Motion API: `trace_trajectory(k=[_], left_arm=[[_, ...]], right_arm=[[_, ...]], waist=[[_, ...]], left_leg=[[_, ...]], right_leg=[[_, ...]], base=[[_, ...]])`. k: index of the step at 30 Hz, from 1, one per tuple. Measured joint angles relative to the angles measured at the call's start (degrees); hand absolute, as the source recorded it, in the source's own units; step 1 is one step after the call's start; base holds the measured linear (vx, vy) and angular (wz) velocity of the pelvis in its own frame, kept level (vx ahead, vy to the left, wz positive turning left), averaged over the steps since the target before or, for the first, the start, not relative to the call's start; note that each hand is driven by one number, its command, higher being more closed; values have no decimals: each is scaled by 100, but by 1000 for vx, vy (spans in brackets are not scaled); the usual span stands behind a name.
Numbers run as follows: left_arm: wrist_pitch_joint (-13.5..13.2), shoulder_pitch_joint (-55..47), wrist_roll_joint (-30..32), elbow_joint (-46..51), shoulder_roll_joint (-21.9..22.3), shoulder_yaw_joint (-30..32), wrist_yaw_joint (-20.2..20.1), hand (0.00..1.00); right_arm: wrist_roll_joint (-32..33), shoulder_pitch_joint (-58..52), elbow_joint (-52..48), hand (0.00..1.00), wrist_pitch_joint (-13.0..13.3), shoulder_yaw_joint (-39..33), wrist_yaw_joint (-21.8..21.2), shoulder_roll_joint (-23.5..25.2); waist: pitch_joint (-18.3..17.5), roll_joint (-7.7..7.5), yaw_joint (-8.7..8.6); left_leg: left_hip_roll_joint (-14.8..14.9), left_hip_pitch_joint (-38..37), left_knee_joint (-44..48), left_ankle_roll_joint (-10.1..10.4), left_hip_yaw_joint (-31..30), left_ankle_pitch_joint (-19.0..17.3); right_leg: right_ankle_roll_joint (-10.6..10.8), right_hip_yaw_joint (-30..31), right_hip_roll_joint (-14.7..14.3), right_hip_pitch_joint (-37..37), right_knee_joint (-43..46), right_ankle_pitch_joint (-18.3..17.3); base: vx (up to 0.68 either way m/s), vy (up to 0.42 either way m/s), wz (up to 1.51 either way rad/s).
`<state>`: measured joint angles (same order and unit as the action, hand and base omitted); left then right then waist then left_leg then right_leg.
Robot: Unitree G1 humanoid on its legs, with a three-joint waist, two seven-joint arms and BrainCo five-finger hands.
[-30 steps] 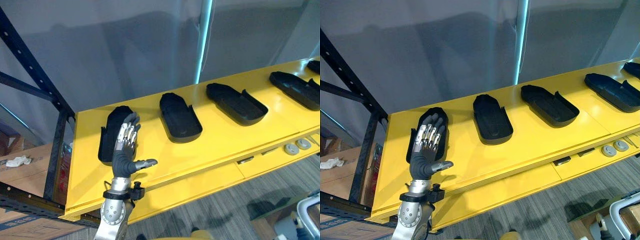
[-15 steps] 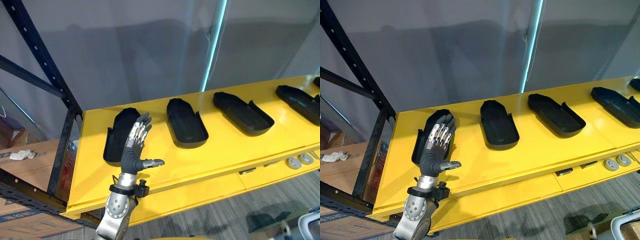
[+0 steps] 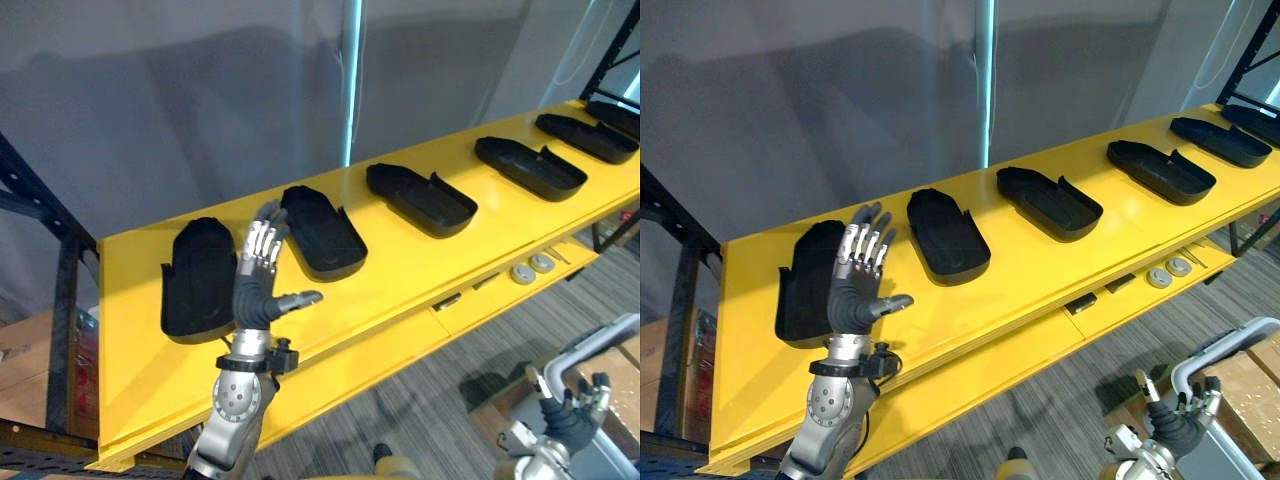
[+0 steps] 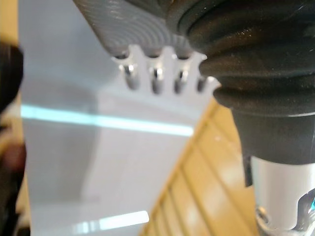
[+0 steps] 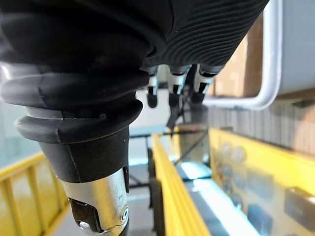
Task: Walk over and take plastic housings, then place them on the shelf
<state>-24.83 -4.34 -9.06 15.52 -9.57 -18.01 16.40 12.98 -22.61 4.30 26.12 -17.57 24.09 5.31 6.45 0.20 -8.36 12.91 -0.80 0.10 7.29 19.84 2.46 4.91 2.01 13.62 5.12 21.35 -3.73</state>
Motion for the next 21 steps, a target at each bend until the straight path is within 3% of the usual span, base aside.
trace_trajectory(k=[1,2,3,5,7,8,9,10,11,12,14,17,19,21], left_arm=[[-3,1,-90,-8,-47,-5,33,0],[-59,67,-289,-14,-176,-18,124,0],[-72,82,-335,-17,-178,-21,143,0],[-97,72,-484,17,-17,-69,456,0],[-89,-93,-595,215,272,-55,728,0],[-75,-154,-645,271,427,-49,775,0],[-35,-163,-715,260,518,-46,769,0],[43,-183,-861,217,622,7,753,0],[59,-287,-845,202,689,124,759,0],[62,-334,-823,202,718,174,775,0],[59,-526,-572,295,837,369,814,0],[60,-698,-486,525,851,701,724,0],[29,-709,-486,566,851,851,619,0],[16,-722,-433,579,839,909,454,0]], right_arm=[[-92,4,-4,0,12,55,40,-4],[-408,20,-30,0,22,253,177,-12],[-491,32,-40,0,20,289,207,-19],[-1052,29,-498,0,-17,516,288,-156],[-1271,6,-1225,0,-182,839,171,-514],[-1278,56,-1474,0,-277,856,73,-706],[-1292,83,-1517,0,-341,828,54,-803],[-1399,208,-1506,0,-483,721,27,-987],[-1358,318,-1500,0,-510,570,-48,-1140],[-1245,417,-1501,0,-504,500,-83,-1224],[-901,481,-1391,0,-502,93,-130,-1403],[-824,480,-1252,0,-501,38,100,-1250],[-692,491,-1250,0,-495,93,266,-1010],[-683,525,-1213,0,-528,190,368,-726]], waist=[[26,-27,3],[139,-204,3],[172,-233,7],[371,-230,29],[457,-123,55],[485,-118,26],[506,-124,3],[581,-142,2],[648,-127,93],[673,-42,117],[679,141,113],[633,323,138],[629,312,182],[685,156,329]], left_leg=[[113,86,189,82,-113,-59],[309,220,581,295,-387,-158],[353,228,635,324,-434,-149],[685,214,775,523,-655,-9],[957,432,1007,630,-816,143],[997,668,1092,269,-903,397],[987,798,1099,-59,-985,630],[933,941,1041,-471,-974,1121],[779,988,1489,-332,-909,803],[707,1010,1822,-253,-781,484],[312,1003,3048,-298,-340,-727],[-70,962,3266,-214,-362,-1553],[-233,696,2468,-303,-379,-1659],[-471,534,2008,-283,-377,-1561]], right_leg=[[72,15,41,-98,59,80],[346,220,66,-381,252,294],[469,243,10,-415,331,153],[442,63,-246,-344,1110,-775],[607,-168,-404,-100,1760,-1556],[537,-409,-416,-25,1892,-1917],[476,-523,-421,-25,1886,-2041],[294,-731,-393,-61,1760,-2141],[-6,-838,-378,-96,1536,-2176],[-98,-882,-388,-120,1446,-2121],[-243,-1073,-421,-342,1046,-1921],[-361,-1450,-780,-465,481,-1617],[-365,-1592,-888,-456,286,-1503],[-275,-1530,-803,-394,288,-1446]], base=[[102,-426,63],[52,-287,42],[27,-505,50],[-12,-420,30],[-91,-530,21],[-136,-576,41],[-153,-455,61],[-150,-386,28],[-141,-354,13],[-100,-266,-4],[-60,-197,29],[-31,-130,57],[-37,-57,44],[-36,-13,4]])
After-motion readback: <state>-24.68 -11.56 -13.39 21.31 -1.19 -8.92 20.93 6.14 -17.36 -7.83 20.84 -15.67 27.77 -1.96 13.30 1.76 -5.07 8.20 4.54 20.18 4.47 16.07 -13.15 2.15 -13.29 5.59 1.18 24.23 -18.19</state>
